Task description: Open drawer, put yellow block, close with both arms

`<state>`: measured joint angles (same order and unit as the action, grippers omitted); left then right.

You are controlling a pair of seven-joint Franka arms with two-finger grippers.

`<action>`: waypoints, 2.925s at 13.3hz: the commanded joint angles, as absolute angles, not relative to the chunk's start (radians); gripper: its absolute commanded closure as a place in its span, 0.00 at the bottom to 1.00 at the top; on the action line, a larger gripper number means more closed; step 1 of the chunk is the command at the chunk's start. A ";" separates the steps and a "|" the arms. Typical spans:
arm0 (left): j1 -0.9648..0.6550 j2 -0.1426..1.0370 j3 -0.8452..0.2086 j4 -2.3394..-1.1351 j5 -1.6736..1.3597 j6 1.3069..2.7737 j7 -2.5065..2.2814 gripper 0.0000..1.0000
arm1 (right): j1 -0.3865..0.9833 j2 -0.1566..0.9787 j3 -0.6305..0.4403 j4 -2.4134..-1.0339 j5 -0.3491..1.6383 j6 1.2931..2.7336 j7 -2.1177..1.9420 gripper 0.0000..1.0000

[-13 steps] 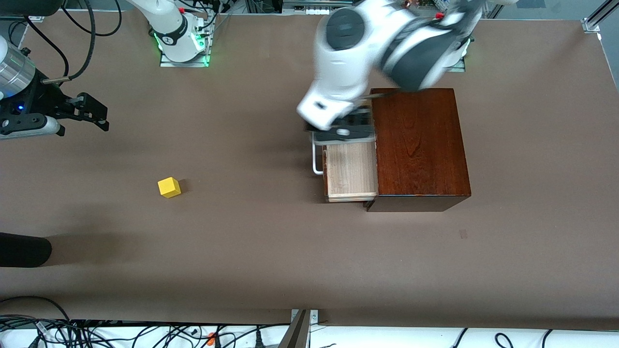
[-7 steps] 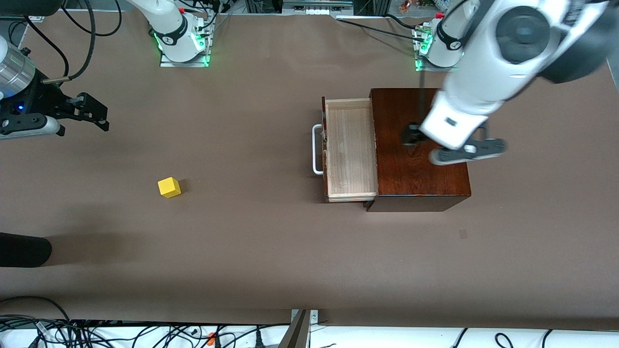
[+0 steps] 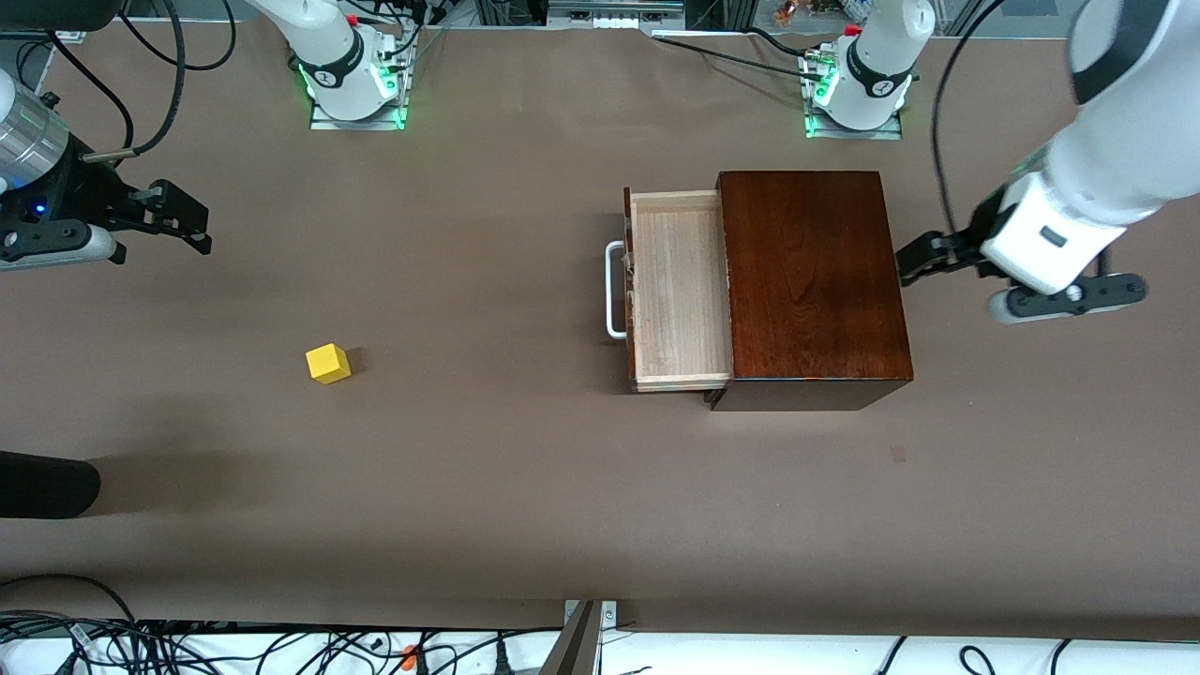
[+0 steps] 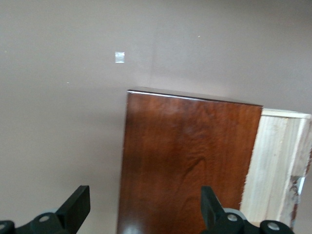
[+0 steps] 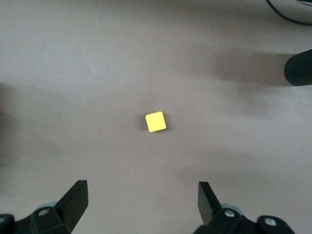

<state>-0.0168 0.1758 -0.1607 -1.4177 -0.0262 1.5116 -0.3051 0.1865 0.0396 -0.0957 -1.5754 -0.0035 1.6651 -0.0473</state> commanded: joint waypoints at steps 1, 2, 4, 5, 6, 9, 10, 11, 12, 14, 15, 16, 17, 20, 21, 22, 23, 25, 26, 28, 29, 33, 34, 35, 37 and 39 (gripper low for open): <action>-0.121 0.049 0.023 -1.563 -0.069 1.526 -0.157 0.00 | 0.187 0.048 -0.094 -1.551 -0.002 1.651 -0.035 0.00; -0.141 0.035 0.056 -1.592 -0.069 1.541 -0.123 0.00 | 0.187 0.048 -0.094 -1.551 -0.002 1.651 -0.035 0.00; -0.141 0.015 0.067 -1.629 -0.052 1.578 -0.086 0.00 | 0.187 0.048 -0.094 -1.551 -0.002 1.649 -0.035 0.00; -0.132 0.015 0.064 -1.632 -0.046 1.586 -0.059 0.00 | 0.187 0.048 -0.094 -1.551 -0.002 1.649 -0.035 0.00; -0.124 0.017 0.064 -1.628 -0.046 1.588 -0.023 0.00 | 0.187 0.046 -0.094 -1.551 -0.002 1.649 -0.035 0.00; -0.115 0.026 0.066 -1.612 -0.048 1.586 -0.012 0.00 | 0.187 0.048 -0.094 -1.551 -0.002 1.649 -0.037 0.00; -0.115 0.029 0.066 -1.612 -0.046 1.585 -0.014 0.00 | 0.187 0.048 -0.094 -1.551 -0.002 1.648 -0.037 0.00; -0.115 0.031 0.066 -1.612 -0.046 1.583 -0.014 0.00 | 0.187 0.048 -0.094 -1.551 -0.002 1.649 -0.037 0.00; -0.115 0.031 0.066 -1.612 -0.046 1.582 -0.014 0.00 | 0.187 0.048 -0.094 -1.551 -0.002 1.648 -0.037 0.00; -0.117 0.046 0.066 -1.592 -0.045 1.582 -0.021 0.00 | 0.187 0.048 -0.094 -1.551 -0.002 1.647 -0.037 0.00; -0.118 0.066 0.064 -1.573 -0.044 1.566 -0.023 0.00 | 0.187 0.046 -0.094 -1.551 -0.002 1.647 -0.037 0.00; -0.117 0.069 0.064 -1.557 -0.046 1.554 -0.021 0.00 | 0.187 0.046 -0.094 -1.551 -0.002 1.647 -0.037 0.00; -0.117 0.071 0.066 -1.552 -0.046 1.554 -0.021 0.00 | 0.187 0.046 -0.094 -1.551 -0.002 1.647 -0.037 0.00; -0.117 0.080 0.066 -1.551 -0.046 1.554 -0.020 0.00 | 0.187 0.048 -0.094 -1.552 -0.002 1.647 -0.037 0.00; -0.117 0.081 0.067 -1.554 -0.046 1.551 -0.023 0.00 | 0.187 0.046 -0.094 -1.551 -0.002 1.647 -0.037 0.00; -0.115 0.087 0.067 -1.554 -0.046 1.549 -0.021 0.00 | 0.187 0.048 -0.092 -1.551 -0.002 1.649 -0.037 0.00; -0.107 0.089 0.067 -1.552 -0.046 1.548 -0.018 0.00 | 0.187 0.048 -0.092 -1.551 -0.002 1.654 -0.040 0.00; -0.107 0.089 0.067 -1.551 -0.046 1.549 -0.015 0.00 | 0.187 0.049 -0.092 -1.551 0.002 1.658 -0.046 0.00; -0.107 0.089 0.067 -1.545 -0.046 1.549 -0.015 0.00 | 0.186 0.051 -0.094 -1.551 0.002 1.658 -0.048 0.00; -0.107 0.089 0.063 -1.511 -0.046 1.549 -0.014 0.00 | 0.184 0.054 -0.097 -1.552 0.003 1.658 -0.049 0.00; -0.110 0.089 0.060 -1.496 -0.046 1.549 -0.015 0.00 | 0.184 0.054 -0.098 -1.552 0.008 1.660 -0.049 0.00; -0.114 0.090 0.058 -1.491 -0.044 1.551 -0.015 0.00 | 0.175 0.072 -0.103 -1.551 0.003 1.680 -0.041 0.00; -0.112 0.091 0.058 -1.496 -0.043 1.551 -0.015 0.00 | 0.169 0.072 -0.103 -1.549 -0.001 1.680 -0.044 0.00; -0.112 0.092 0.058 -1.497 -0.017 1.551 -0.015 0.00 | 0.161 0.077 -0.103 -1.549 -0.002 1.686 -0.051 0.00; -0.121 0.104 0.057 -1.499 0.032 1.551 -0.015 0.00 | 0.158 0.097 -0.103 -1.552 -0.006 1.686 -0.051 0.00; -0.121 0.112 0.057 -1.497 0.043 1.551 -0.014 0.00 | 0.158 0.126 -0.103 -1.552 -0.006 1.680 -0.051 0.00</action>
